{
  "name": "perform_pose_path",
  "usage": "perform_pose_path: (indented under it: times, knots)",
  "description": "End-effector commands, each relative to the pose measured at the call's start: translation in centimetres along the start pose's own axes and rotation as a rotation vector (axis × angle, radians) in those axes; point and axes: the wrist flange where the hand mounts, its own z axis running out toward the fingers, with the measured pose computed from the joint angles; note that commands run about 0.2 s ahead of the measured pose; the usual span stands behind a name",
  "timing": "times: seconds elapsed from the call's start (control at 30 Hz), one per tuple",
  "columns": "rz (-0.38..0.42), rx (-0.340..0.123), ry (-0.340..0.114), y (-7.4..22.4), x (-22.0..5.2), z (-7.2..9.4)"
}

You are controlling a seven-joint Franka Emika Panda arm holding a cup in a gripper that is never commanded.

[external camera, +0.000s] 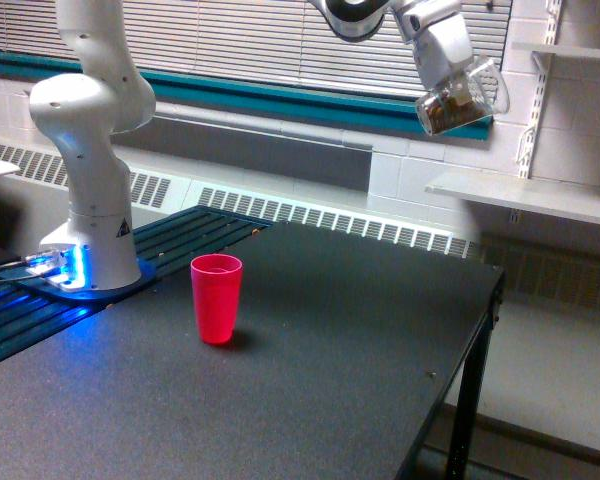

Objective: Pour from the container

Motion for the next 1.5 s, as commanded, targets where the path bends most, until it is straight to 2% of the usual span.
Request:
perform_pose_path:
  times: [0.03, 0.3, 0.8, 1.5]
  knots:
    - [-0.031, -0.005, 0.014, 0.5, -0.8, -0.5]
    - [-0.057, -0.046, 0.011, 2.8, -2.9, -0.4]
    - [-0.032, -0.118, 0.011, 6.5, -6.0, -1.1]
    - [0.050, -0.160, 0.021, 8.0, -8.8, -4.0]
